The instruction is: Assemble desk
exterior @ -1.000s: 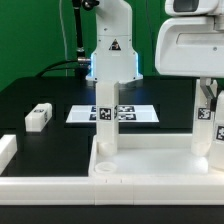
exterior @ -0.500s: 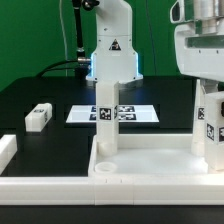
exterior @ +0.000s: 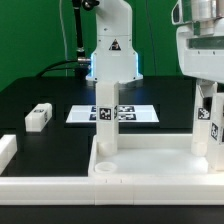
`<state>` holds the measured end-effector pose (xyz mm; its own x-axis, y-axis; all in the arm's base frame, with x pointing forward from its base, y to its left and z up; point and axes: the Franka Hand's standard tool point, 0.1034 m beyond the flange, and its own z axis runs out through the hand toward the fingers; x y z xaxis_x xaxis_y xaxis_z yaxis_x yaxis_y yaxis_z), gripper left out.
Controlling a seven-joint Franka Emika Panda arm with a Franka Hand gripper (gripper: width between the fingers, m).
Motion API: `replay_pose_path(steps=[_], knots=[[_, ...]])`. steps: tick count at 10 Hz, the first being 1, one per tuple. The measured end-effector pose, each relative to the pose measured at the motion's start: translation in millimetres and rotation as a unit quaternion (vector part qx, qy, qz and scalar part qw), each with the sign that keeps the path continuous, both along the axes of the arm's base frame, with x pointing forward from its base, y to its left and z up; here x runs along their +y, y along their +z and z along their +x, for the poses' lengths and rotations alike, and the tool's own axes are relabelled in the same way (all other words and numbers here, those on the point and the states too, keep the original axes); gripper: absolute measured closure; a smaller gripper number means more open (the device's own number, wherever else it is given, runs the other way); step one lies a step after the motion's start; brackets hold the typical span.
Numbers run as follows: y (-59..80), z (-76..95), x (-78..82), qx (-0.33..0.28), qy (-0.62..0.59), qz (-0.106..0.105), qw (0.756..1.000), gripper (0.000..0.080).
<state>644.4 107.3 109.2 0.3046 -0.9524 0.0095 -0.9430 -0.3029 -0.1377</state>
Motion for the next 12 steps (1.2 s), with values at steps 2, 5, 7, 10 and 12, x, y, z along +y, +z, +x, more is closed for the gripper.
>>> replay_pose_path(steps=[2, 5, 7, 10, 12], knots=[[-0.6, 2.3, 7.2, -0.026, 0.171, -0.035, 0.984, 0.0156], [-1.5, 2.1, 4.9, -0.027, 0.262, -0.05, 0.963, 0.015], [-2.0, 9.6, 0.7, -0.021, 0.473, -0.112, 0.874, 0.015], [0.7, 13.2, 2.7, -0.018, 0.518, -0.117, 0.847, 0.016], [0.7, 13.2, 2.8, -0.019, 0.497, -0.114, 0.86, 0.0325]])
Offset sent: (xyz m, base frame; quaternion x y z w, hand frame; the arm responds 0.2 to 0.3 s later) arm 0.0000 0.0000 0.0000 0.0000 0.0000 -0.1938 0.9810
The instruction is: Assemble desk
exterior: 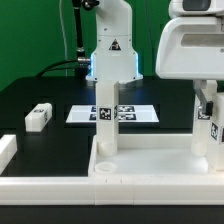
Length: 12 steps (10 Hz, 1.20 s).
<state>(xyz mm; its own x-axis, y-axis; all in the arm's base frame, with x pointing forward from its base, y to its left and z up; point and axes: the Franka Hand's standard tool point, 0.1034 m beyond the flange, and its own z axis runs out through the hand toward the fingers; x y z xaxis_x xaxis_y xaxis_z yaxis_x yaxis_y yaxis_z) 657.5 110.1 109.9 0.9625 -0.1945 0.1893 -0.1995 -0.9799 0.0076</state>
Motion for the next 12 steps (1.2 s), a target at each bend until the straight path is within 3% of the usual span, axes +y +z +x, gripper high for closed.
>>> replay_pose_path(steps=[1, 3, 5, 9, 12], knots=[[0.2, 0.2, -1.0, -0.002, -0.035, 0.006, 0.999, 0.0501], [-0.1, -0.5, -3.7, -0.003, -0.112, 0.019, 0.994, 0.0505], [-1.0, -2.8, -8.1, -0.002, -0.253, 0.04, 0.967, 0.0505], [-3.1, -8.2, -20.8, 0.026, -0.515, 0.13, 0.847, 0.0505], [-3.9, -9.4, -23.3, 0.03, -0.572, 0.136, 0.809, 0.0504]])
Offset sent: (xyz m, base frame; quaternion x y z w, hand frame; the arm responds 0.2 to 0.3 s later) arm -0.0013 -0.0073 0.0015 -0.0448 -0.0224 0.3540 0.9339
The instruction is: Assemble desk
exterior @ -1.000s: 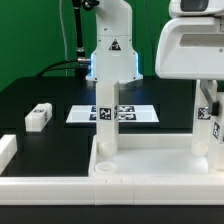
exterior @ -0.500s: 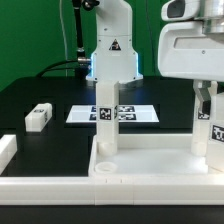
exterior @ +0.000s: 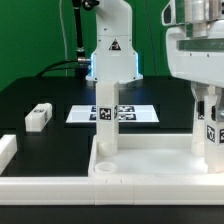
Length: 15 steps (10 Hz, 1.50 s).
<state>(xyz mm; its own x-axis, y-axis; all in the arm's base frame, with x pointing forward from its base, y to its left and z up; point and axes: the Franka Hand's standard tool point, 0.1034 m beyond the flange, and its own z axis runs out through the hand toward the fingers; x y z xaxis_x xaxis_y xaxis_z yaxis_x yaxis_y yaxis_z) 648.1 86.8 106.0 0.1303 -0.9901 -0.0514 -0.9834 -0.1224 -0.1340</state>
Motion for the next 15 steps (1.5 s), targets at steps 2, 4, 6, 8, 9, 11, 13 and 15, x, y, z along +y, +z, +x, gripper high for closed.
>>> replay_pose_path(steps=[2, 4, 6, 8, 9, 11, 13, 15], knots=[[-0.3, -0.9, -0.4, 0.006, -0.058, 0.008, 0.998, 0.0504], [-0.3, -3.1, 11.1, 0.01, -0.24, 0.05, 0.969, 0.0504], [-0.5, -7.8, 18.1, -0.04, -0.344, 0.078, 0.935, 0.0504], [0.4, -9.2, 19.3, -0.051, -0.329, 0.076, 0.94, 0.0504], [-0.7, -9.6, 19.1, -0.052, -0.32, 0.074, 0.943, 0.0504], [1.1, -8.7, 22.4, -0.042, -0.22, 0.054, 0.973, 0.0212], [1.1, -1.1, 25.3, -0.062, -0.001, 0.006, 0.998, 0.0163], [2.7, 0.1, 27.7, -0.074, 0.063, -0.008, 0.995, 0.0154]])
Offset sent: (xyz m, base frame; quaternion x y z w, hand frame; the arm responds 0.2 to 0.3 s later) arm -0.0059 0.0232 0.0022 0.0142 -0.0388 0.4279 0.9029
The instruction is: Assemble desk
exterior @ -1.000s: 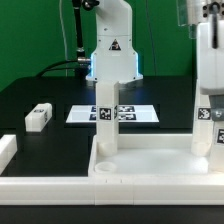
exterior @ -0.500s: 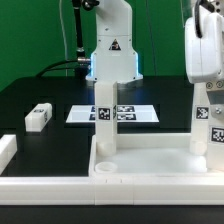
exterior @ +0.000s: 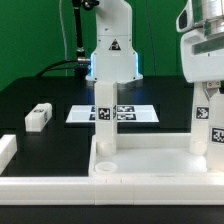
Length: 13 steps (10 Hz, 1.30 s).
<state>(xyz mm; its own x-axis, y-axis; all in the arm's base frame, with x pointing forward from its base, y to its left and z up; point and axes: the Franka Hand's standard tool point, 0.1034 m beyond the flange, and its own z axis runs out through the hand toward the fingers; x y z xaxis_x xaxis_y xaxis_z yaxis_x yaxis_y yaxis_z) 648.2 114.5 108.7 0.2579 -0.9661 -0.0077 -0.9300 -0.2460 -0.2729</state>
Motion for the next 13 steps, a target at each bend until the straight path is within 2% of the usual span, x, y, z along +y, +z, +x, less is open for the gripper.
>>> replay_pose_path(steps=[2, 3, 4, 5, 7, 8, 9, 10, 11, 13], knots=[[-0.4, 0.2, -1.8, -0.004, 0.07, -0.024, 0.997, 0.0151], [0.3, 1.0, -5.5, -0.006, 0.156, -0.05, 0.987, 0.0151], [3.5, 5.4, -12.8, -0.002, 0.263, -0.076, 0.962, 0.0151], [6.0, 11.3, -17.8, 0.001, 0.335, -0.083, 0.939, 0.0151], [4.2, 11.1, -15.3, -0.001, 0.298, -0.078, 0.951, 0.0151], [4.2, 11.2, -16.4, -0.001, 0.298, -0.078, 0.951, 0.0275], [4.1, 11.2, -16.1, 0.001, 0.26, -0.068, 0.963, 0.0275], [4.0, 11.1, -16.7, 0.004, 0.228, -0.06, 0.972, 0.0414], [4.0, 10.9, -21.2, 0.008, 0.186, -0.052, 0.981, 0.0487], [3.1, 8.4, -29.2, 0.021, 0.052, -0.018, 0.998, 0.0487]])
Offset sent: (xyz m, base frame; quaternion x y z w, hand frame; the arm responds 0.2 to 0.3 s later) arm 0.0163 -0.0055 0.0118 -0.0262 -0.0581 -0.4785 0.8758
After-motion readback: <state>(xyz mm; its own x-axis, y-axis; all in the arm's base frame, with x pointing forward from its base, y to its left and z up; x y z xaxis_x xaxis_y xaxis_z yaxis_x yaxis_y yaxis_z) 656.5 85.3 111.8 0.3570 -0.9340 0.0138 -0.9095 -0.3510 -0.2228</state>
